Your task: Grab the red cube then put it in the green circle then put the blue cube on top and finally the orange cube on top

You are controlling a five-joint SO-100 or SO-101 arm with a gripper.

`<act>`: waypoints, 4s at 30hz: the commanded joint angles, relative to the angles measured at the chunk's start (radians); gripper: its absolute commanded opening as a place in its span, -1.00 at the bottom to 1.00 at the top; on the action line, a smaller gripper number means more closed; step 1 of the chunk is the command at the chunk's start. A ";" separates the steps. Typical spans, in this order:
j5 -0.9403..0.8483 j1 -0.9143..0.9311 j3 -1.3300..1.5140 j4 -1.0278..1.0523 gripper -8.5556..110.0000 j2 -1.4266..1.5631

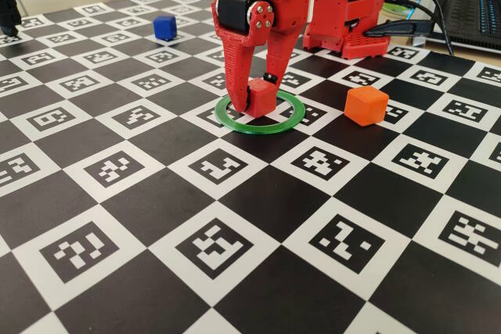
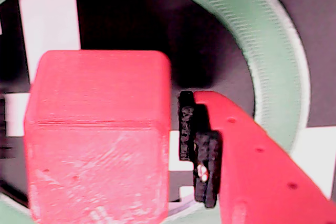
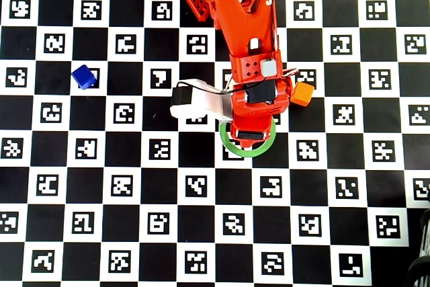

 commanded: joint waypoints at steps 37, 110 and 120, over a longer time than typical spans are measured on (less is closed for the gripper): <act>-0.680 0.770 -0.508 0.492 -0.10 0.100; -0.652 1.226 -0.431 0.147 -0.10 -0.256; -0.457 1.236 -0.434 0.120 -0.13 -0.252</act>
